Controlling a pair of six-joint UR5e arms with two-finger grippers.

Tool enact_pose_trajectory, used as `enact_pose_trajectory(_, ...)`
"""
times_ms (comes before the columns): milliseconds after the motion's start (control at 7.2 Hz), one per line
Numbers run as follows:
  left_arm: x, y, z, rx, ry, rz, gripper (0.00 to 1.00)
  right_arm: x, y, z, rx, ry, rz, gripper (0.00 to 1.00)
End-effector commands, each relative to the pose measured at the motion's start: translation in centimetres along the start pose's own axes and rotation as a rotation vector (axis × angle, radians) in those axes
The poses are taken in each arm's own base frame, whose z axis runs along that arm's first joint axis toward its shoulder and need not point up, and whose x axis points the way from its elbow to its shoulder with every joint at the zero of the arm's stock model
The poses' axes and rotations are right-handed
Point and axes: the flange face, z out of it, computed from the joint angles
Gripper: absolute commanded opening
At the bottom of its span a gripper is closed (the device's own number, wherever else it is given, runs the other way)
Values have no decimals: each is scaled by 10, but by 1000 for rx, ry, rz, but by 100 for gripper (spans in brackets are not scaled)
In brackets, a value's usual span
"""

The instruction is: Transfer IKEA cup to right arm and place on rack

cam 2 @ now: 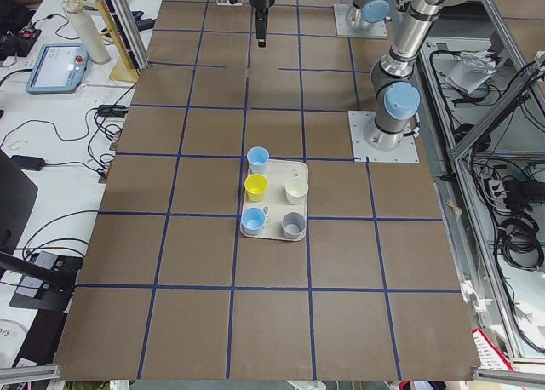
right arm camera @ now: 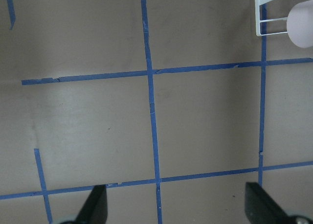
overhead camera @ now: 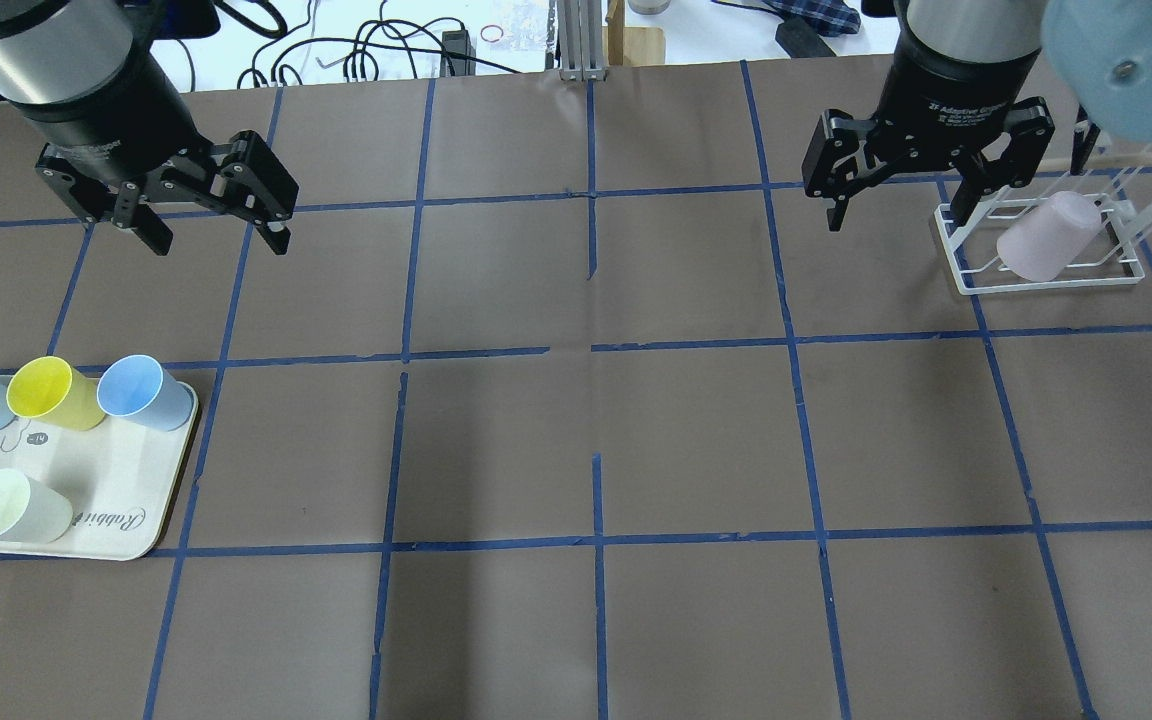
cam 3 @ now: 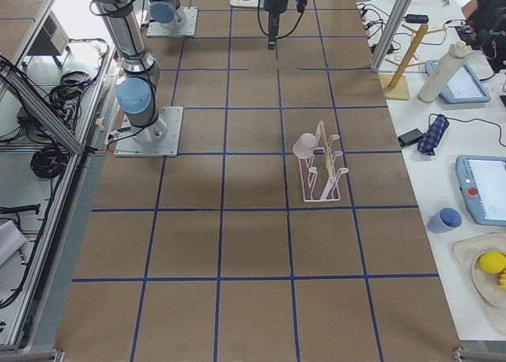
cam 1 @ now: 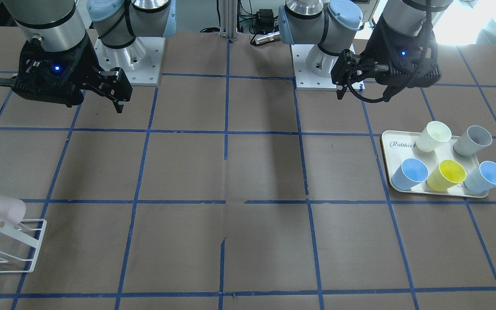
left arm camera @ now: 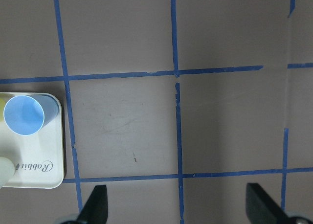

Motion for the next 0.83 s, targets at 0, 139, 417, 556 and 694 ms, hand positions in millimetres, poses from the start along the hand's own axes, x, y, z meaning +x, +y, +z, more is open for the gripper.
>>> enact_pose_trajectory(0, 1, 1, 2, 0, 6, 0, 100, -2, -3, -1, 12, -7, -1, 100)
enact_pose_trajectory(139, -3, -16, 7, -4, -5, -3, 100, -1, -5, -3, 30, -14, 0, 100)
enact_pose_trajectory(417, -5, -59, -8, 33, -2, -4, 100, -3, -2, -5, 36, -23, -21, 100)
enact_pose_trajectory(556, -1, -71, -8, 33, -2, 5, 100, -4, -5, -4, 39, -23, -21, 100)
enact_pose_trajectory(694, 7, -75, -6, 34, -3, 11, 100, -4, -6, -4, 43, -24, -19, 100)
